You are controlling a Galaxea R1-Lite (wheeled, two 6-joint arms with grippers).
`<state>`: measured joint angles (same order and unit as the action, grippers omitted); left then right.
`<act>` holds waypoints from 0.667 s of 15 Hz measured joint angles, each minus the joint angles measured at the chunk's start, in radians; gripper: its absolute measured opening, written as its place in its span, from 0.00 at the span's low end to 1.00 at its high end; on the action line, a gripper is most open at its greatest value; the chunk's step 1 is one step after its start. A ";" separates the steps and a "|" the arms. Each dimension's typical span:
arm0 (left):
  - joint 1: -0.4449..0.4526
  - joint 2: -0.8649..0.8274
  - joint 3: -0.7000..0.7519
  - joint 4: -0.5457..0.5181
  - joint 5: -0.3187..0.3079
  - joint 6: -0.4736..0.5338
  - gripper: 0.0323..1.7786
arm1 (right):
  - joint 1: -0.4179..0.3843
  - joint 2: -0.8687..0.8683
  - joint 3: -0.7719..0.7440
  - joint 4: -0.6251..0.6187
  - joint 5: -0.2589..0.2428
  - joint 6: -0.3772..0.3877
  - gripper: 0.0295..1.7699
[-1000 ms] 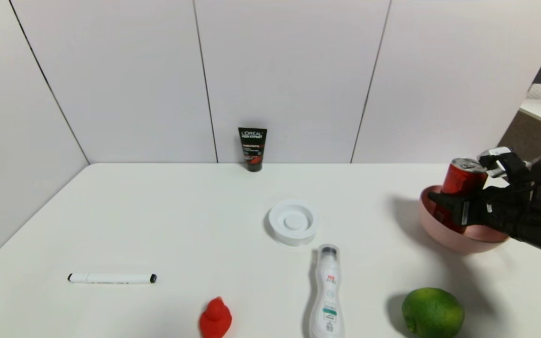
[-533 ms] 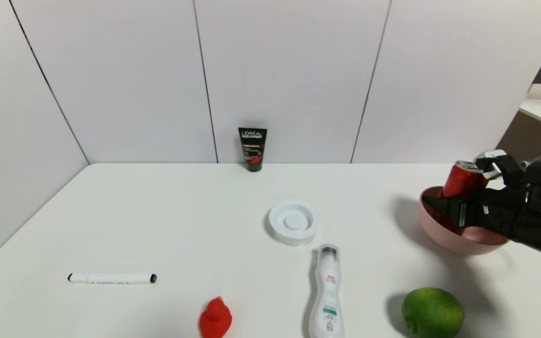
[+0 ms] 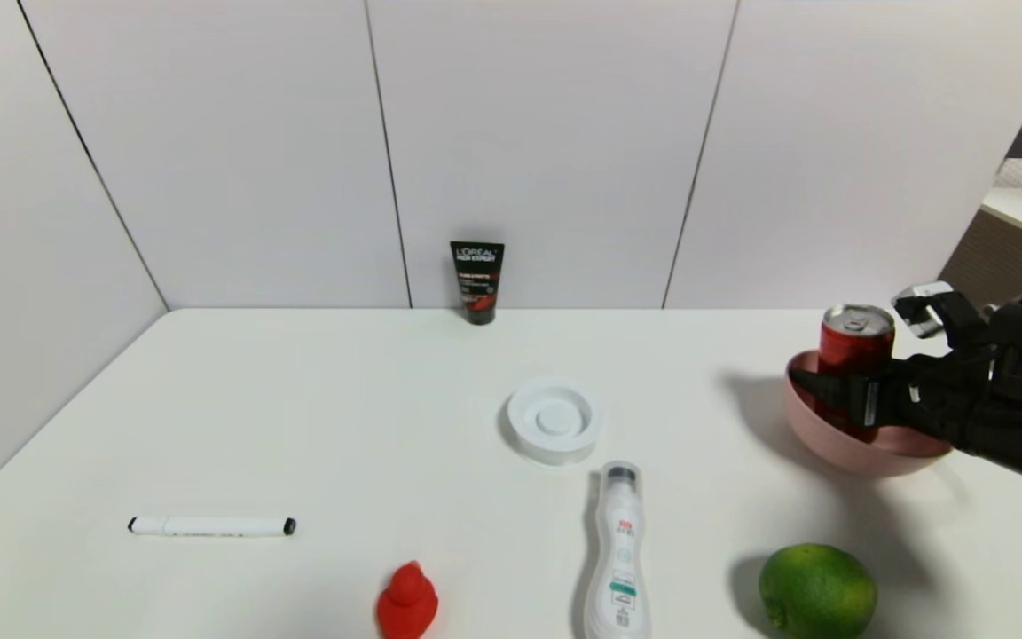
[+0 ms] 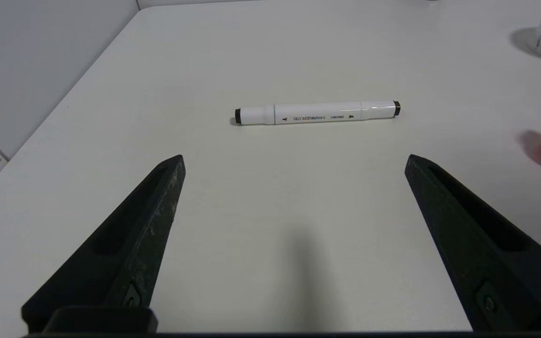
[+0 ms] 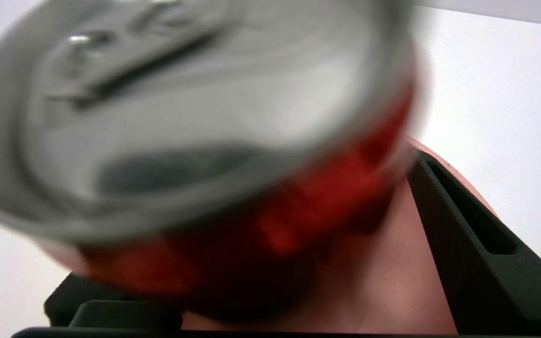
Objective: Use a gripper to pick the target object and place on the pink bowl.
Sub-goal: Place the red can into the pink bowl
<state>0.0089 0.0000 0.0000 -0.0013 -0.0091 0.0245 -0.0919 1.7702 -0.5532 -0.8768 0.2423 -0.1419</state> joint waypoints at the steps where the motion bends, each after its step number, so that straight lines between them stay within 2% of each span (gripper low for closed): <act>1: 0.000 0.000 0.000 0.000 0.000 0.000 0.95 | 0.000 0.000 -0.001 0.000 0.000 0.000 0.88; 10: 0.000 0.000 0.000 0.000 0.000 0.000 0.95 | 0.000 -0.032 -0.007 0.001 0.000 0.000 0.94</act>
<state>0.0089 0.0000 0.0000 -0.0013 -0.0089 0.0249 -0.0919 1.7385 -0.5600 -0.8755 0.2419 -0.1417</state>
